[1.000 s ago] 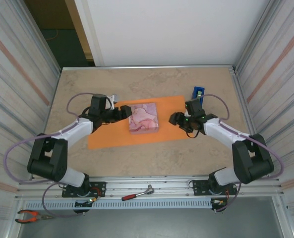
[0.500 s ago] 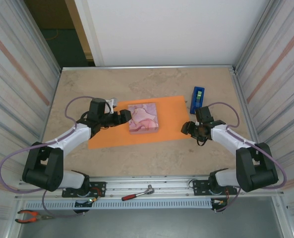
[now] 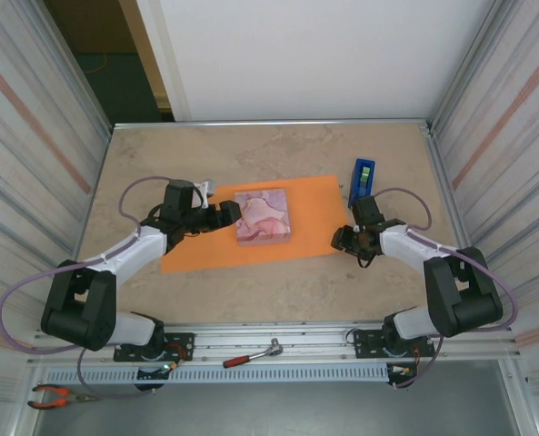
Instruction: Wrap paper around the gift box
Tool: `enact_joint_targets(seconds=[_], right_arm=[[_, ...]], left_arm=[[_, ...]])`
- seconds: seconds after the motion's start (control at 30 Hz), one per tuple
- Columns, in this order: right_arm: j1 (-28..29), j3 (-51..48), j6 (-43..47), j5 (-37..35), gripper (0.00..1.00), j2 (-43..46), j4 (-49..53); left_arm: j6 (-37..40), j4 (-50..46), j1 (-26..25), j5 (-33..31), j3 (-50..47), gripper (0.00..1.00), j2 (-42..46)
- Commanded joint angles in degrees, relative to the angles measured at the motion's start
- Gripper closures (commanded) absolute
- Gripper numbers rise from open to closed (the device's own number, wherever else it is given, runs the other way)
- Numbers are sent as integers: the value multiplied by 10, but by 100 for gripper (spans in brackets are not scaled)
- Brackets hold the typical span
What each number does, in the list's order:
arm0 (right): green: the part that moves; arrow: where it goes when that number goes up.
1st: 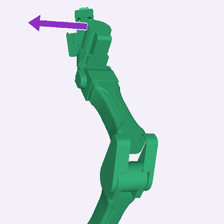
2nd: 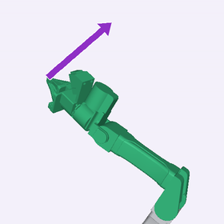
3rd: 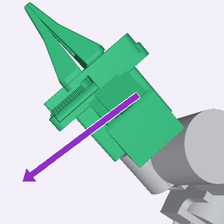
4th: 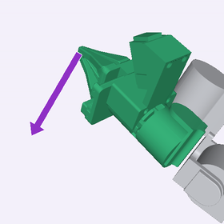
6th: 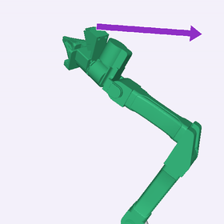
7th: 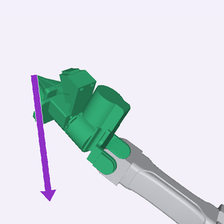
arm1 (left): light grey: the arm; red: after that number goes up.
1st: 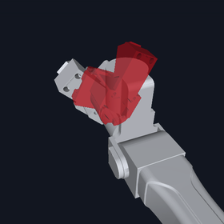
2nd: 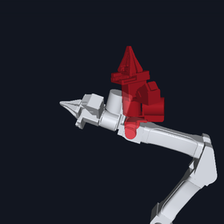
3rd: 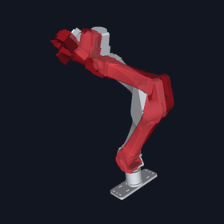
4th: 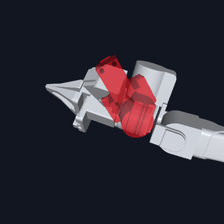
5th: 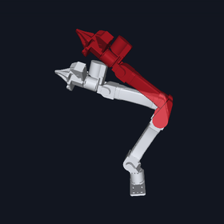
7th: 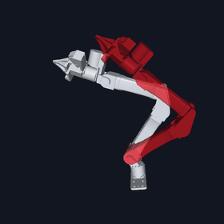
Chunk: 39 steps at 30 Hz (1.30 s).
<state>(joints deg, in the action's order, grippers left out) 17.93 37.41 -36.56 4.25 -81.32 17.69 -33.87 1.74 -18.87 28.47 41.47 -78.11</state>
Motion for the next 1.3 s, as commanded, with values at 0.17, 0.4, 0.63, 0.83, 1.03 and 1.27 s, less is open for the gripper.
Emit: enact_joint_targets(seconds=[0.17, 0.4, 0.63, 0.83, 1.03, 1.27], right_arm=[[24, 35, -21, 35, 39, -39, -60], [6, 63, -14, 67, 37, -56, -108], [-9, 70, -8, 71, 38, -48, -101], [-27, 54, -5, 89, 42, -32, -113], [-35, 46, 20, 159, 43, -29, -179], [-38, 61, 6, 74, 37, -3, -96]], left_arm=[[-2, 4, -3, 4, -6, 24, -1], [-3, 2, -3, 5, 0, 24, -6], [-1, -1, -4, 5, 9, 24, -8], [-3, 2, -4, 6, 14, 25, -13], [-4, 4, -6, 4, 17, 25, -18], [-4, -1, -8, -2, 11, 25, -14]])
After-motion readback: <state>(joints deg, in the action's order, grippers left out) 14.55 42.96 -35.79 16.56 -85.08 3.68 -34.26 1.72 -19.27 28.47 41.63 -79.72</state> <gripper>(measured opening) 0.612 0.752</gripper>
